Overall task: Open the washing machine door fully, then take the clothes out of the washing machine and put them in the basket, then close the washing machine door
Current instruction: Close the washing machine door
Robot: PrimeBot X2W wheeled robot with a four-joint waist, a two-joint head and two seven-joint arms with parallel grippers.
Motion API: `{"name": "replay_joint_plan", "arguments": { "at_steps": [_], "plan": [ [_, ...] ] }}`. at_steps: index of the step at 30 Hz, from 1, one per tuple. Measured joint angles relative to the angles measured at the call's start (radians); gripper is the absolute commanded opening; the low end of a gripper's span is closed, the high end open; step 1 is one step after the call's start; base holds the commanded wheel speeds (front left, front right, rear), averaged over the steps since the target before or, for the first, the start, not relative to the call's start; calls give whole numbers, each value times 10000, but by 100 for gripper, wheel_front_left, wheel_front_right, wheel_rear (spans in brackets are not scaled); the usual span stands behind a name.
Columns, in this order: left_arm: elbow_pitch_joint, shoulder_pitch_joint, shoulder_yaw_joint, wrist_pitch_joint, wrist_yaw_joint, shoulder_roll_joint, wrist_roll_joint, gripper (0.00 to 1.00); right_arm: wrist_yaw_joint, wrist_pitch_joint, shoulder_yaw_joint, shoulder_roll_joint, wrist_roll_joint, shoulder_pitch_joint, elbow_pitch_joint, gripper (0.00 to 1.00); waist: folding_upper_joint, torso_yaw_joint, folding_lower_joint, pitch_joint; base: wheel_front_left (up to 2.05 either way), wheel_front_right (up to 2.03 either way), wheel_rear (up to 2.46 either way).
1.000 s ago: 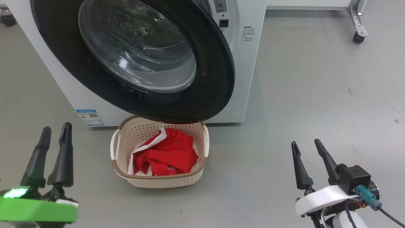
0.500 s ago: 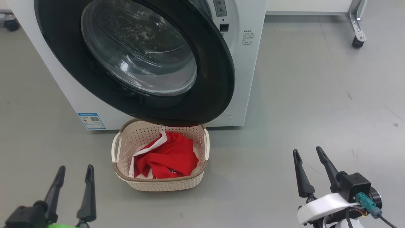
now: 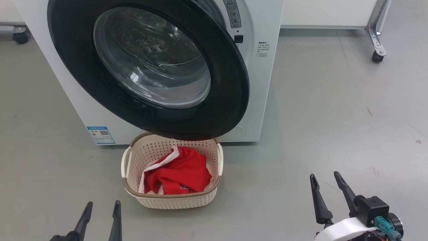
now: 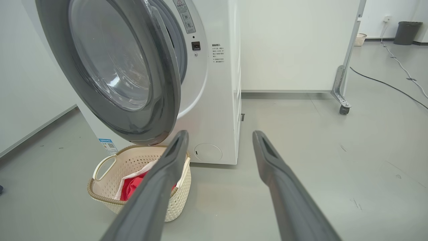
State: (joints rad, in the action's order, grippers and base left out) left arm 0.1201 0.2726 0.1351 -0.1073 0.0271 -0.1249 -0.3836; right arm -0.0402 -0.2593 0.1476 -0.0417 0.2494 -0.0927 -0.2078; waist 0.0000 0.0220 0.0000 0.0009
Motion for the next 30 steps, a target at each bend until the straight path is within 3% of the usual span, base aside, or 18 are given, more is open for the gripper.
{"name": "replay_joint_plan", "arguments": {
  "at_steps": [30],
  "plan": [
    [-828,-23,447,-533,117,161,347,100,75,0,38,10,-54,-142,-13,100,0,-88,0,-140,0,0,0]
  ]
}}
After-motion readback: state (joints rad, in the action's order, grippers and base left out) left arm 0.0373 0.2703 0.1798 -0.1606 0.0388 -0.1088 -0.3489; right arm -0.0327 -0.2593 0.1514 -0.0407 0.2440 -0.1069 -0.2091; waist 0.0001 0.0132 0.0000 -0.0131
